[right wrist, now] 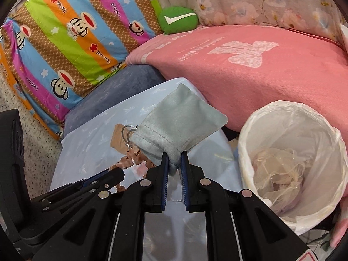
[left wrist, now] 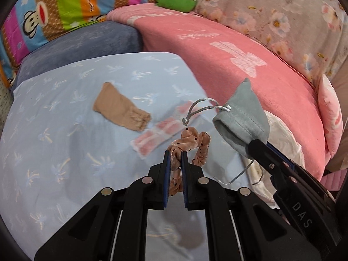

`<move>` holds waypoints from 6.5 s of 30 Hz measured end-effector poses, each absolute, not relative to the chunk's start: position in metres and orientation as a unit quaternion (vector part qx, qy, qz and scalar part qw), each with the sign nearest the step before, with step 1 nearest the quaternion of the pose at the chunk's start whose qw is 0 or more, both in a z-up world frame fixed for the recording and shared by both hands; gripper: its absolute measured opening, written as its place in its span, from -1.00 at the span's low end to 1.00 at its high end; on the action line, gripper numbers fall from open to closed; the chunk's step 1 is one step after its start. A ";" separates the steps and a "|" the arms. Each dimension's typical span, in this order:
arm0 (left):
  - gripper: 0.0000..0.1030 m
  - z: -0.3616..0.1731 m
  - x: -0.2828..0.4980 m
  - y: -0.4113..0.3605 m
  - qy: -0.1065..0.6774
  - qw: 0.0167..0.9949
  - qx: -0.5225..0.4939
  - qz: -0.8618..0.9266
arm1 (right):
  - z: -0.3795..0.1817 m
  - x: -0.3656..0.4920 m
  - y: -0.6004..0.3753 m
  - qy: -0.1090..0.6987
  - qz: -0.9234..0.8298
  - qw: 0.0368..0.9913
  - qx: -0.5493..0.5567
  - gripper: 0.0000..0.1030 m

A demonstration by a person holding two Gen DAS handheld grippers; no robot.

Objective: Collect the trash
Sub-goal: 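Carry the bracelet and pouch over the bin and open both grippers, then move both tools back toward the tan sock and pink packet, then grasp the tan sock with the left gripper while the right gripper grasps the pink-and-white packet, then carry the tan sock and packet over the bin and open both grippers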

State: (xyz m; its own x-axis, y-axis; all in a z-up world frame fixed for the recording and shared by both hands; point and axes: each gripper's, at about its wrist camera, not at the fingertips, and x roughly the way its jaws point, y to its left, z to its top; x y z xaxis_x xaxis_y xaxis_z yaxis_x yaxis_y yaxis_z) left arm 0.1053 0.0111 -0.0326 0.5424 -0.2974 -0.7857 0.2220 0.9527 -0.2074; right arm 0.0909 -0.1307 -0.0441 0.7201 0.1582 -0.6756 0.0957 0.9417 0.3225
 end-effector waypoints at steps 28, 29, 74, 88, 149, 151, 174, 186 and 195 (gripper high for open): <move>-0.79 -0.028 0.090 -0.121 0.449 0.855 0.025 -0.258 | -0.052 0.025 -0.262 0.350 -0.092 0.905 0.224 -0.78; -0.78 -0.028 0.090 -0.124 0.449 0.855 0.026 -0.260 | -0.053 0.024 -0.265 0.350 -0.095 0.904 0.226 -0.78; 0.09 -0.034 0.103 -0.070 0.455 0.871 -0.017 -0.187 | -0.055 0.041 -0.210 0.382 -0.049 0.903 0.190 -0.38; 0.14 -0.043 0.110 -0.009 0.461 0.877 -0.044 -0.131 | -0.058 0.060 -0.155 0.402 -0.007 0.902 0.158 -0.22; -0.80 -0.104 0.167 0.079 0.502 0.862 -0.065 -0.032 | -0.132 0.148 -0.047 0.471 0.058 0.871 0.130 -0.97; -0.80 -0.101 0.156 0.077 0.500 0.863 -0.060 -0.036 | -0.125 0.137 -0.049 0.464 0.060 0.874 0.131 -0.97; -0.81 -0.035 0.083 0.020 0.441 0.891 -0.023 -0.103 | -0.029 0.052 -0.114 0.356 0.034 0.920 0.159 -0.97; -0.80 -0.017 0.067 -0.036 0.423 0.891 0.010 -0.164 | -0.009 0.030 -0.171 0.319 -0.011 0.930 0.182 -0.97; -0.80 -0.005 0.065 -0.082 0.412 0.884 0.024 -0.220 | -0.002 0.016 -0.230 0.296 -0.060 0.931 0.203 -0.97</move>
